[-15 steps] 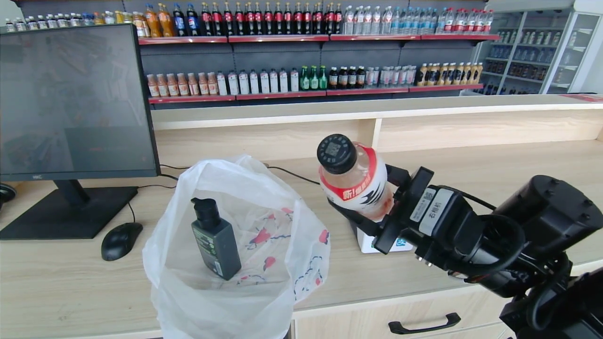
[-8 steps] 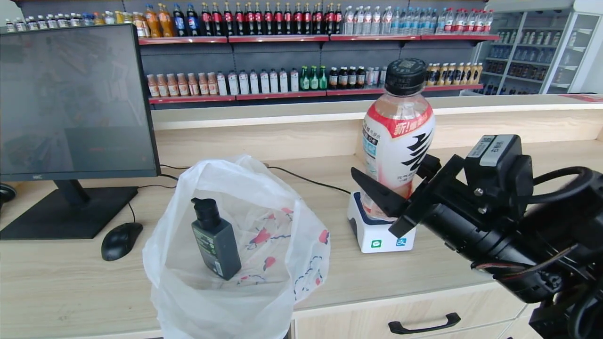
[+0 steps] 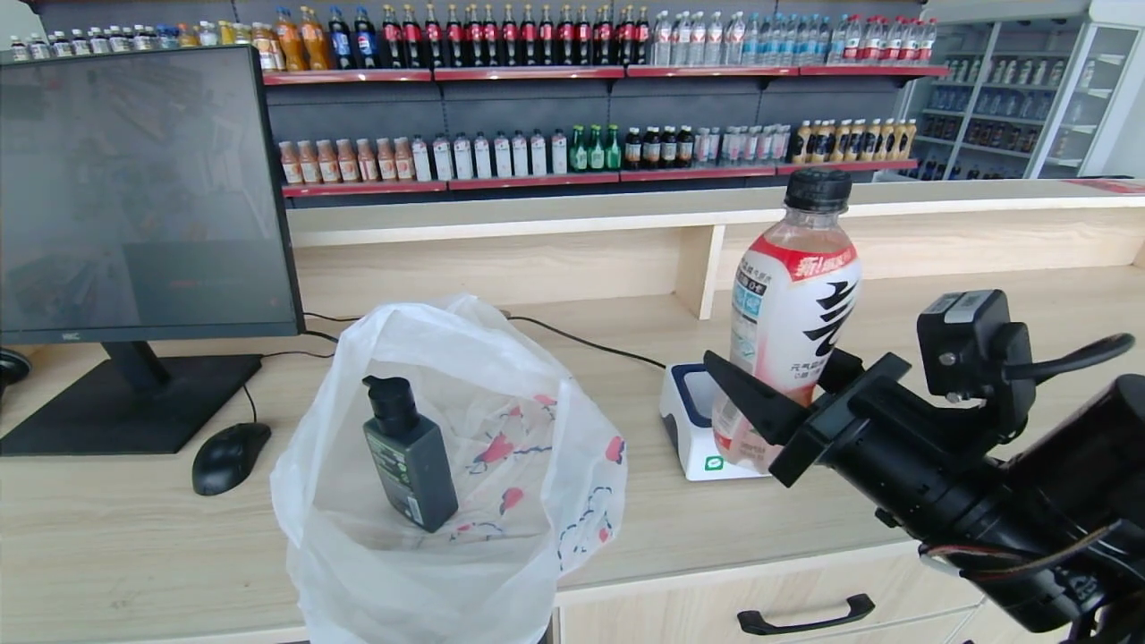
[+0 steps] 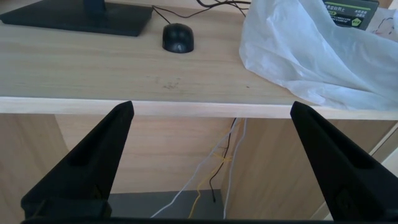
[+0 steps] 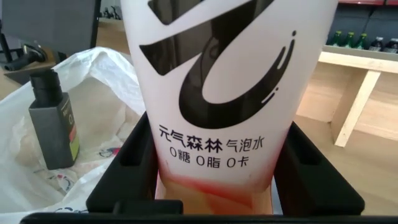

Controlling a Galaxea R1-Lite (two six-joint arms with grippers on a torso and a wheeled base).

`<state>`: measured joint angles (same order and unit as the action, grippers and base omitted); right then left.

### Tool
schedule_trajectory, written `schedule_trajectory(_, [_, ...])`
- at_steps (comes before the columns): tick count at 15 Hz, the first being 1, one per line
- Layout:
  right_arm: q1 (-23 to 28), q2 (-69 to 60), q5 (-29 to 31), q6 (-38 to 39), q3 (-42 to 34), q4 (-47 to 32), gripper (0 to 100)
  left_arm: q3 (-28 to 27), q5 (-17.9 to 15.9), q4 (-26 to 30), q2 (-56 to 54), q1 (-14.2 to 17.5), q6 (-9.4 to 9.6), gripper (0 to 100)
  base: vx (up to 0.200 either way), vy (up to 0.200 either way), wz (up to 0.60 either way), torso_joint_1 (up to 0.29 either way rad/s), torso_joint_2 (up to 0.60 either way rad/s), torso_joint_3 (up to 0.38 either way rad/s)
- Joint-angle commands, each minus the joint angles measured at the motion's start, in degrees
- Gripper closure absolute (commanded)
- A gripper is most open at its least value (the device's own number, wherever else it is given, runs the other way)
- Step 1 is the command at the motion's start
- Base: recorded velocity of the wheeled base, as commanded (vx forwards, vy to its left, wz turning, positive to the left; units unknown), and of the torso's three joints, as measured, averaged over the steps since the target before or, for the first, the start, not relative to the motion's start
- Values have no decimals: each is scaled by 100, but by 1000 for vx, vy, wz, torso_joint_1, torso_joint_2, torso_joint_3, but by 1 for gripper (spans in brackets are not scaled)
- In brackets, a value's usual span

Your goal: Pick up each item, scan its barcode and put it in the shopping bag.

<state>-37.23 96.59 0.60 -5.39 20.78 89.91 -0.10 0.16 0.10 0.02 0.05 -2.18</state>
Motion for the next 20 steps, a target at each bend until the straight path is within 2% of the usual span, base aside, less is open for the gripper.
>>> schedule_trajectory(1, [-30, -43, 2, 20, -110, 9, 100, 1, 2, -1, 6, 4, -2, 0, -200, 0, 0, 7, 2, 2])
schedule_trajectory(3, [-30, -114, 2, 178, -127, 9, 100, 1, 2, -1, 6, 4, -2, 0, -200, 0, 0, 7, 7, 7])
schedule_trajectory(8, [58, -158, 11, 583, -110, 9, 100, 1, 2, -1, 6, 4, 7, 0, 0, 0, 0, 0, 0, 0])
schedule_trajectory(20, [155, -166, 19, 618, -127, 9, 100, 1, 2, -1, 6, 4, 7, 0, 0, 200, 0, 5, 3, 3])
